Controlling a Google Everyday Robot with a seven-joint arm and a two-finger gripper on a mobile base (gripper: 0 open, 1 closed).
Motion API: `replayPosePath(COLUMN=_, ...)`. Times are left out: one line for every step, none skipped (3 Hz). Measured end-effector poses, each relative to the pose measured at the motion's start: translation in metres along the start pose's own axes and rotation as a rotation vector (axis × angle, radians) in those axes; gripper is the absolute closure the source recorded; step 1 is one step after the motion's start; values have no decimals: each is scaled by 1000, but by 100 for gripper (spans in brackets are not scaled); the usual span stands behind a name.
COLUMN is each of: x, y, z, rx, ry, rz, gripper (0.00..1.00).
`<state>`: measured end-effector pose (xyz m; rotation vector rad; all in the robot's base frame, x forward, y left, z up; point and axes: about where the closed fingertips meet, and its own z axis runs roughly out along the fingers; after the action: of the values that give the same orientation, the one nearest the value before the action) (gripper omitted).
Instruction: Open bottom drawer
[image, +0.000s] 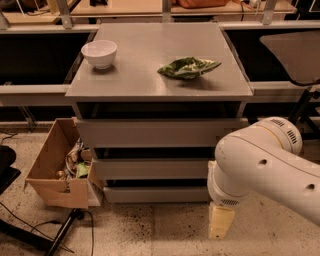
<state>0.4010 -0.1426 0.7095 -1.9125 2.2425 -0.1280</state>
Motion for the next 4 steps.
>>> replayPosePath(x=12, y=0, z=30, rx=-39, ry=34, rz=26, gripper=0)
replayPosePath(x=66, y=5, z=127, rx=-135, ry=130, rz=21, gripper=0)
replayPosePath(x=100, y=2, z=185, rx=-169, ry=220, rz=-11, gripper=0)
replayPosePath(x=126, y=-4, z=231, rx=-183, ry=239, rz=-22, gripper=0)
